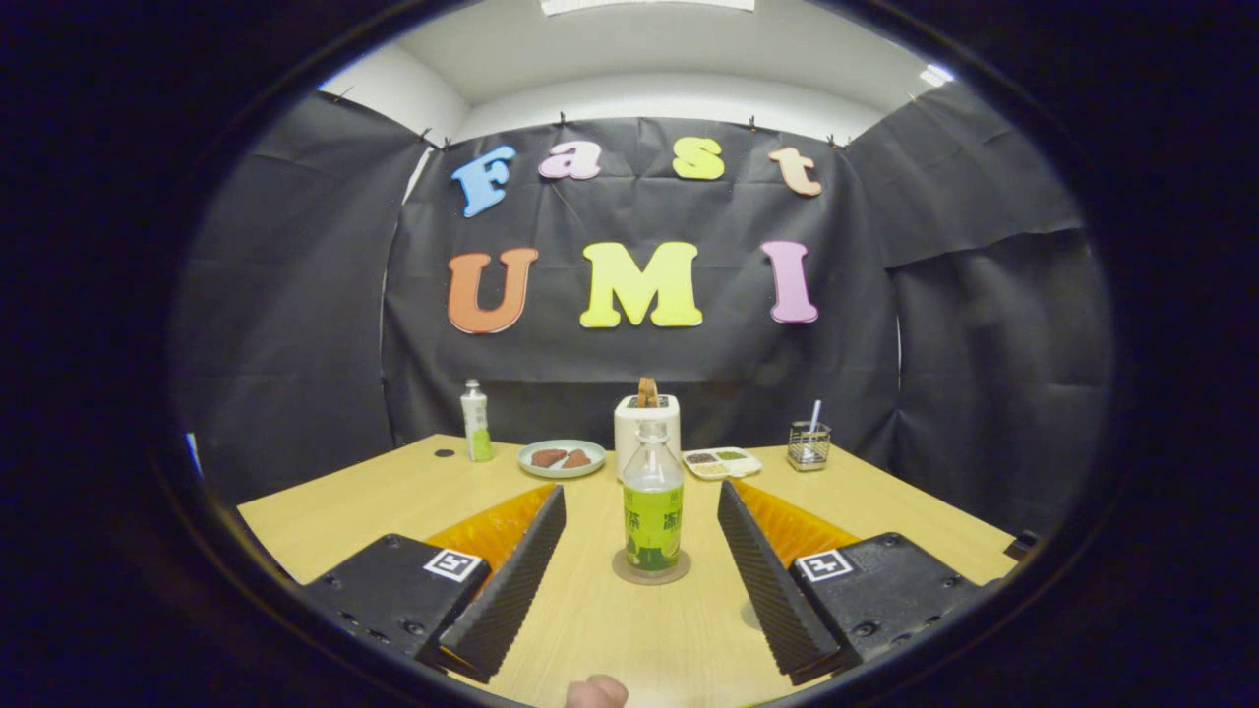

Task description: Take the bottle from table, then pour the juice into the cup, finally place the bottle on the coaster

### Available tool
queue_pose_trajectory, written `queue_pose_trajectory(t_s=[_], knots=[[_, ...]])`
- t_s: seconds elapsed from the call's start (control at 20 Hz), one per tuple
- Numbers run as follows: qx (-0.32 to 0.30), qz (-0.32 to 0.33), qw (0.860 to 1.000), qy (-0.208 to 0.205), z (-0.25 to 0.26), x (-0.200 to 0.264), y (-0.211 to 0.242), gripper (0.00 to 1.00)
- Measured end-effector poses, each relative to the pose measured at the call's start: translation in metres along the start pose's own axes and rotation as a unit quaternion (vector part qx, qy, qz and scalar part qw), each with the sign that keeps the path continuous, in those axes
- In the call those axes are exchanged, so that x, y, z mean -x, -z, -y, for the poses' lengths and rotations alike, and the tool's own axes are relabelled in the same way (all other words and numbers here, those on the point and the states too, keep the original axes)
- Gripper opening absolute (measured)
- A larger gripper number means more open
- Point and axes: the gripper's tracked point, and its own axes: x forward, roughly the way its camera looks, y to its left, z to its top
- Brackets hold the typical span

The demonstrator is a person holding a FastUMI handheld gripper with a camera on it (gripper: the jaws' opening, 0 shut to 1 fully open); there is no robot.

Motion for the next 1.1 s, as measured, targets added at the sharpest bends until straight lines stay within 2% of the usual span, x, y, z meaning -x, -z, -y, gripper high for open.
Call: queue_pose_trajectory(t_s=[0.35, 1.1], knots=[[0.008, 0.018, 1.000, -0.008, 0.011, 0.050, -0.005, 1.00], [0.022, 0.051, 0.998, -0.035, 0.003, 0.087, -0.018, 1.00]])
